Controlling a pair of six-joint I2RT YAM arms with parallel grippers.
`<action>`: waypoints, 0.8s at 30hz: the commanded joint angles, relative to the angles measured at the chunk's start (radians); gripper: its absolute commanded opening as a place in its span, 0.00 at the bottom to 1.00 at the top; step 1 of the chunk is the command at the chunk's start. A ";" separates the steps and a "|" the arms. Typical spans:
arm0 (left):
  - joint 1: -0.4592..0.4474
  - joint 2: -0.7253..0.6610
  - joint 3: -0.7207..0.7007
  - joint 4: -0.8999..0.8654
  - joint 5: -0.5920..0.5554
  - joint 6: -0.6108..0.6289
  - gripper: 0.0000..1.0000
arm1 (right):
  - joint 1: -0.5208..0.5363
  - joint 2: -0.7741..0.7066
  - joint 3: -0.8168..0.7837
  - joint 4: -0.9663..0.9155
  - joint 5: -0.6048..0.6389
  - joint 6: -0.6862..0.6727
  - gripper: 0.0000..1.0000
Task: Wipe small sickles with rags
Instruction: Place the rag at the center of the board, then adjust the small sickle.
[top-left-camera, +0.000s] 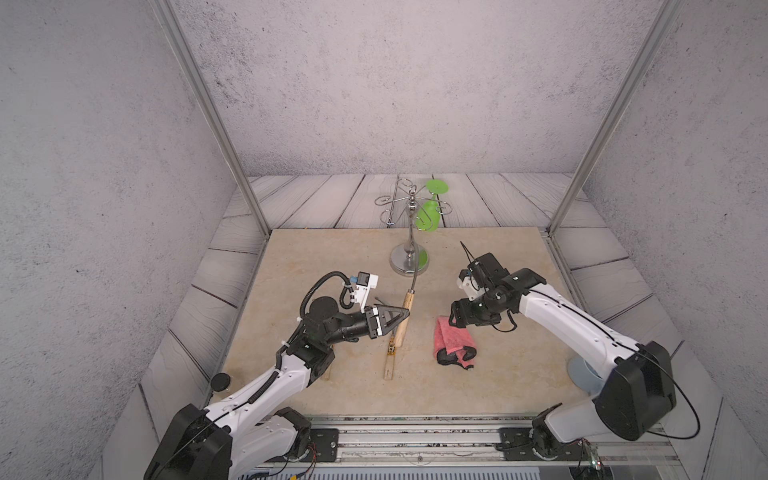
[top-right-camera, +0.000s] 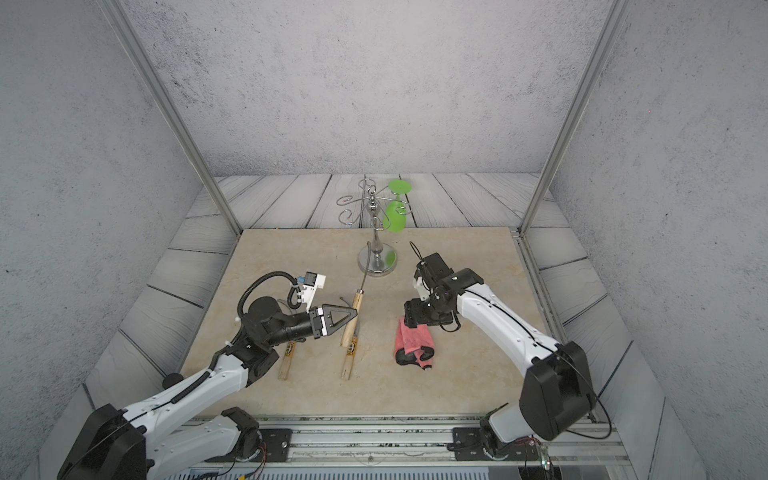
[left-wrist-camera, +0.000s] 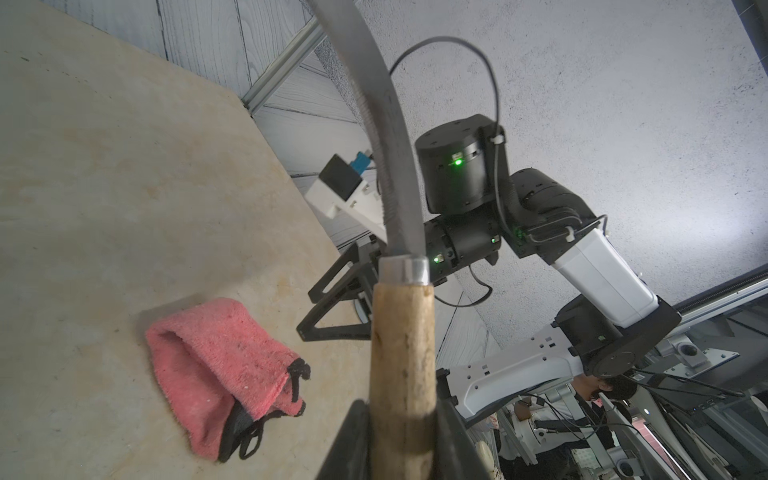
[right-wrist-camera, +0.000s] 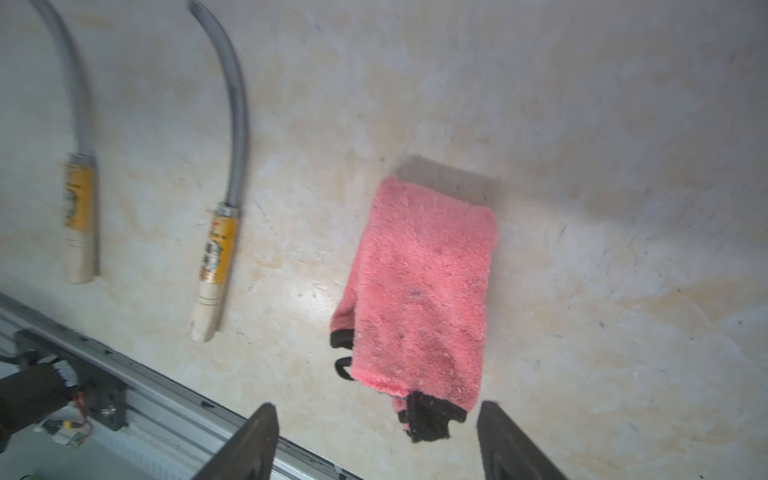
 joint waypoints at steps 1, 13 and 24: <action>-0.007 0.006 -0.010 0.074 0.033 -0.004 0.00 | 0.000 -0.102 -0.007 0.106 -0.139 0.059 0.75; -0.046 0.034 0.008 0.094 0.035 -0.002 0.00 | 0.041 -0.135 -0.084 0.542 -0.464 0.236 0.73; -0.077 0.073 0.032 0.083 0.015 0.022 0.00 | 0.090 -0.090 -0.099 0.603 -0.473 0.266 0.70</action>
